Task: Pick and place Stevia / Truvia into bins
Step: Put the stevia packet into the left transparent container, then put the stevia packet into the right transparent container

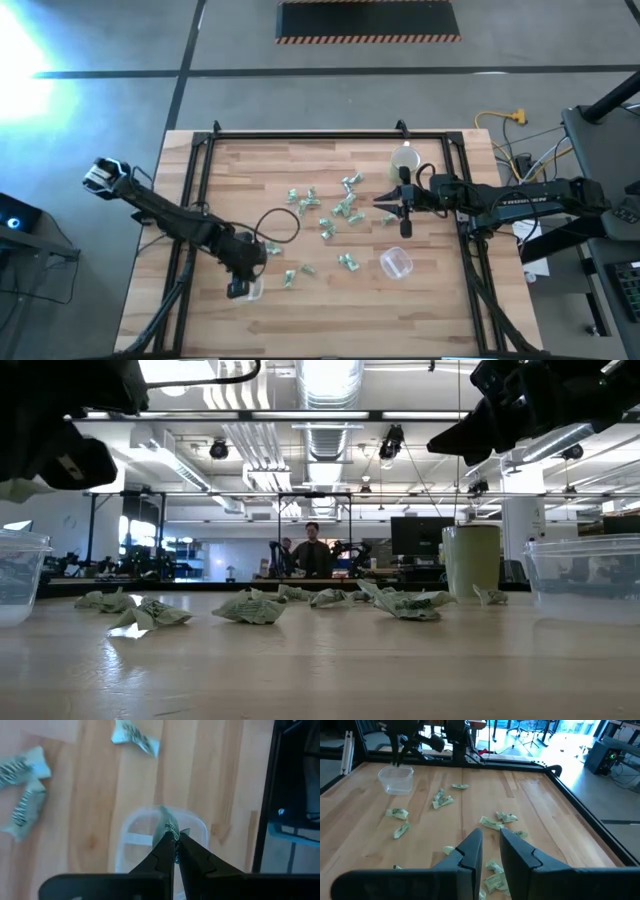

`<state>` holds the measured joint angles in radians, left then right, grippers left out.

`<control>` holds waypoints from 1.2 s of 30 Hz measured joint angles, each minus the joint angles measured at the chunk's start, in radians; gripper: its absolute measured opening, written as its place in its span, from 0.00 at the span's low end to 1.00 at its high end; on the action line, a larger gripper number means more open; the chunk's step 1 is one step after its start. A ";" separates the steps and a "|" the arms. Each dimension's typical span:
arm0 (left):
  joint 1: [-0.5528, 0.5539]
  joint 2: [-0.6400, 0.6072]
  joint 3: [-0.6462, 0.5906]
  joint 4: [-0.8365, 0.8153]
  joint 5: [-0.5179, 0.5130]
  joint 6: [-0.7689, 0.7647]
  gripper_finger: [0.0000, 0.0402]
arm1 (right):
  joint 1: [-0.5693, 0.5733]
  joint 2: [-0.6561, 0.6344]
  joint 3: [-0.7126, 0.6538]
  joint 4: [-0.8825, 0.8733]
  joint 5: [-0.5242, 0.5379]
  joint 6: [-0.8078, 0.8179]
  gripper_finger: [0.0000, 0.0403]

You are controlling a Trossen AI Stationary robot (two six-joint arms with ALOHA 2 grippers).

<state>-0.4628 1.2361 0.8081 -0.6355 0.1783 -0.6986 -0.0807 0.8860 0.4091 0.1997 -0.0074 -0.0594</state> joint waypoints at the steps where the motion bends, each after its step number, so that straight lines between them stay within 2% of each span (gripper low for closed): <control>1: -0.009 0.006 0.002 0.000 0.000 -0.005 0.00 | 0.000 0.000 0.000 0.000 0.000 0.000 0.14; 14: -0.049 0.071 -0.002 -0.001 -0.001 -0.107 0.02 | 0.000 0.000 0.001 0.048 0.001 -0.023 0.14; 27: -0.049 0.048 -0.004 -0.003 -0.001 -0.110 0.22 | 0.000 0.000 0.001 0.045 -0.002 -0.026 0.14; 29: -0.049 0.038 -0.004 -0.002 0.000 -0.108 0.22 | 0.000 0.000 0.001 0.038 -0.048 -0.021 0.14; 33: -0.044 0.013 -0.005 -0.003 -0.005 -0.077 0.22 | 0.000 0.000 0.001 0.036 -0.242 -0.028 0.14; 36: -0.033 -0.011 -0.001 -0.012 -0.054 -0.020 0.22 | 0.005 0.000 0.011 0.037 -0.263 -0.022 0.14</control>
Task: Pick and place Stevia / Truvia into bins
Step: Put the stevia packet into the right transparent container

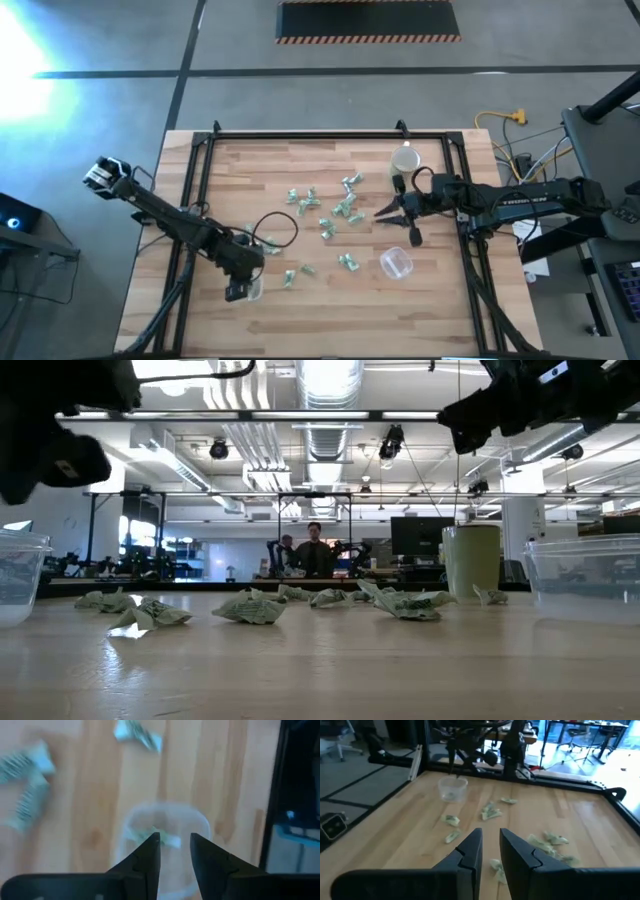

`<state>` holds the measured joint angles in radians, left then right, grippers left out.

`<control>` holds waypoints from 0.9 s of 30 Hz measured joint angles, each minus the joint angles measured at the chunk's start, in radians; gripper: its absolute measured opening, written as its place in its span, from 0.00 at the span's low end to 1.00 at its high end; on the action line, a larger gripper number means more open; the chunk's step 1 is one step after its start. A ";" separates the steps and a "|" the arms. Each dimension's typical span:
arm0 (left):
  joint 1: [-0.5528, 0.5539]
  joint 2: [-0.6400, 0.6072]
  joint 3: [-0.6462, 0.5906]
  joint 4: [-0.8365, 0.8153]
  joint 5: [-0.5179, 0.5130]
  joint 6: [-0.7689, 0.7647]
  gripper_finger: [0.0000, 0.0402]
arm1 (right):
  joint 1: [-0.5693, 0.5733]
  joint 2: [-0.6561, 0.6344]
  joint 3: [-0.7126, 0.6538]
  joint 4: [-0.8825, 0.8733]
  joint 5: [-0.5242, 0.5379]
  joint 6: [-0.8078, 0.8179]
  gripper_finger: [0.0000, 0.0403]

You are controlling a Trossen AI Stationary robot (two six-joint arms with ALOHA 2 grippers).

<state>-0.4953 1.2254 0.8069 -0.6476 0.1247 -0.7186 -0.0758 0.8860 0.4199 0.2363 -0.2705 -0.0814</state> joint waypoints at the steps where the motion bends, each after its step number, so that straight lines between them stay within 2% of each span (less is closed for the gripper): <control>1: 0.004 -0.012 0.000 0.001 -0.022 0.021 0.22 | 0.001 0.000 0.003 0.000 0.011 0.000 0.14; 5: 0.012 -0.064 0.002 0.001 -0.105 0.082 0.22 | 0.001 0.000 0.034 -0.070 0.017 0.002 0.14; 13: 0.011 -0.161 -0.011 0.003 -0.377 0.259 0.22 | 0.001 0.006 0.146 -0.502 0.121 0.004 0.14; 22: 0.011 -0.183 -0.026 0.001 -0.749 0.459 0.22 | 0.002 0.013 0.117 -0.616 0.158 0.004 0.14; 27: 0.012 -0.177 -0.027 0.004 -0.849 0.500 0.22 | 0.001 0.038 0.071 -0.623 0.180 0.030 0.14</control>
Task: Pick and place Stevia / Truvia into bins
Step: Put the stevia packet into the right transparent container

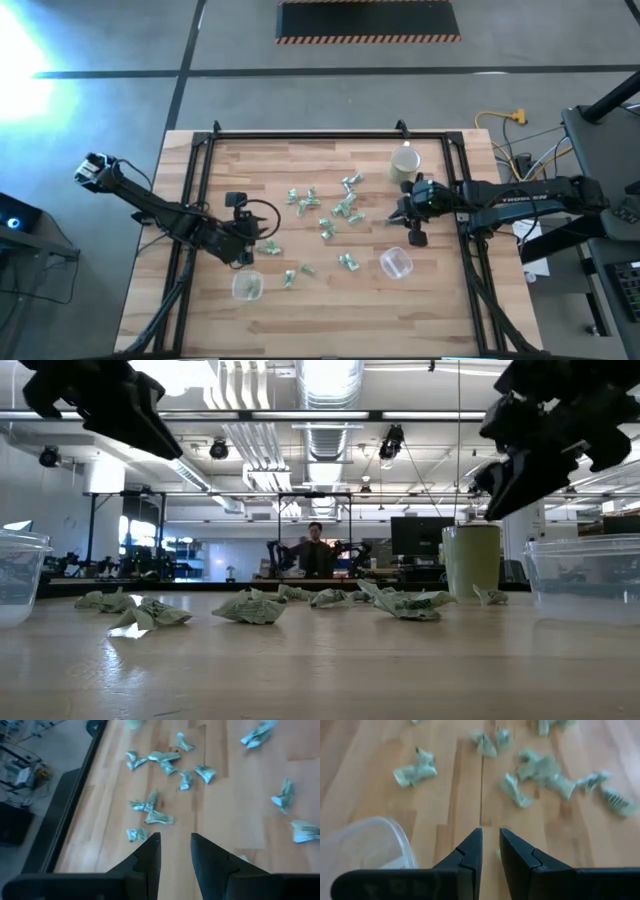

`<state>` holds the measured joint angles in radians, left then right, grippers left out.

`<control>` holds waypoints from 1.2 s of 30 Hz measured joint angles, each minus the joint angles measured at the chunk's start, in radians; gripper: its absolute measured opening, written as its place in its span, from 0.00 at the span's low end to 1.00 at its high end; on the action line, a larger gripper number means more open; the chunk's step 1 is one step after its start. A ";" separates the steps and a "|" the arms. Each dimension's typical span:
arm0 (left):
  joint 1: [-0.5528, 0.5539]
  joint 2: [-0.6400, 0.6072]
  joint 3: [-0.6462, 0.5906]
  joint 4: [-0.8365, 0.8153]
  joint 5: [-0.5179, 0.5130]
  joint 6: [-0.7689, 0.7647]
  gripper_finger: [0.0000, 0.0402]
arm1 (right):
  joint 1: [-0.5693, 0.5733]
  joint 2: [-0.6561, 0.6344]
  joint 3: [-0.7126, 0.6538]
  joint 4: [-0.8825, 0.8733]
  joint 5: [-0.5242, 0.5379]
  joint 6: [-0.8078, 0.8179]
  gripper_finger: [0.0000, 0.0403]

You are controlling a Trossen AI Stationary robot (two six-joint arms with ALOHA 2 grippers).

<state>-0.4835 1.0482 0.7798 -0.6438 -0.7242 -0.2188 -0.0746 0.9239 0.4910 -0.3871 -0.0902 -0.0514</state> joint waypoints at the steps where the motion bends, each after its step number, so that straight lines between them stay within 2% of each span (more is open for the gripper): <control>1: 0.000 0.000 0.000 -0.002 -0.015 0.000 0.22 | 0.000 0.009 -0.005 -0.002 0.000 0.004 0.14; 16: 0.000 0.000 -0.001 0.001 -0.070 -0.011 0.22 | 0.000 0.225 -0.014 0.032 0.102 -0.027 0.14; 24: 0.000 0.000 -0.001 0.008 -0.071 -0.013 0.22 | 0.000 0.293 -0.014 0.041 0.147 0.019 0.14; 36: 0.000 0.000 -0.034 0.016 -0.088 -0.013 0.22 | 0.000 0.298 -0.013 0.070 0.171 0.035 0.32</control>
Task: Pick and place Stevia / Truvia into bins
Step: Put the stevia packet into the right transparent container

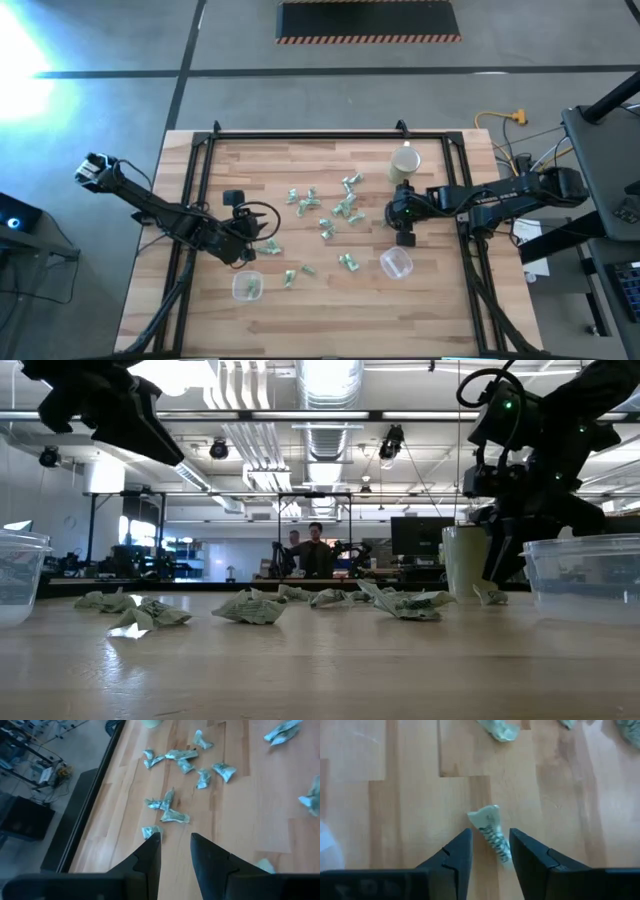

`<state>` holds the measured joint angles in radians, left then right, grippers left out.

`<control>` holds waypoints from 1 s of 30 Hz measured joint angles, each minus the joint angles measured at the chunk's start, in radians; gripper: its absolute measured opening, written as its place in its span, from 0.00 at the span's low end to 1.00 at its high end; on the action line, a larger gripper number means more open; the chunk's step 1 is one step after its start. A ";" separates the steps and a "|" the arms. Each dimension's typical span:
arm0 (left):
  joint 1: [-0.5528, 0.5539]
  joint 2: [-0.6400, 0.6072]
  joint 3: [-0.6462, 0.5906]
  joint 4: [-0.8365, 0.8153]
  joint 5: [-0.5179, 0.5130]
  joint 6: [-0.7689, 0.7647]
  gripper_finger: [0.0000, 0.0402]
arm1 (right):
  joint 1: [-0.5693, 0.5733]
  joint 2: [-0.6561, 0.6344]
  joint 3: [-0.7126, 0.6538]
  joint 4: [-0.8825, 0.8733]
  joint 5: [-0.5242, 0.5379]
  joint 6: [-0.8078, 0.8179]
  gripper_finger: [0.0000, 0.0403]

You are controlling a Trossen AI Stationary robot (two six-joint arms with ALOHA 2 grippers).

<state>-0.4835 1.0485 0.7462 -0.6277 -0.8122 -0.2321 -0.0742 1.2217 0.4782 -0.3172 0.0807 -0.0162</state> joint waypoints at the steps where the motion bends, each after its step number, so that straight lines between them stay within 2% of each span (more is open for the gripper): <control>1: 0.000 0.000 -0.010 0.005 -0.012 0.001 0.22 | 0.000 0.005 0.000 0.004 0.002 0.000 0.33; 8: 0.000 0.000 -0.035 0.018 -0.036 0.003 0.22 | 0.000 0.078 0.000 0.024 0.002 -0.005 0.38; 14: 0.000 0.000 -0.033 0.018 -0.036 0.003 0.22 | 0.000 0.140 0.002 0.061 0.000 0.004 0.37; 30: 0.000 0.000 -0.033 0.024 -0.037 0.004 0.22 | 0.000 0.080 0.001 0.062 0.002 0.017 0.14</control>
<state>-0.4835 1.0485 0.7136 -0.6037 -0.8490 -0.2283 -0.0742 1.3015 0.4789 -0.2556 0.0822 0.0010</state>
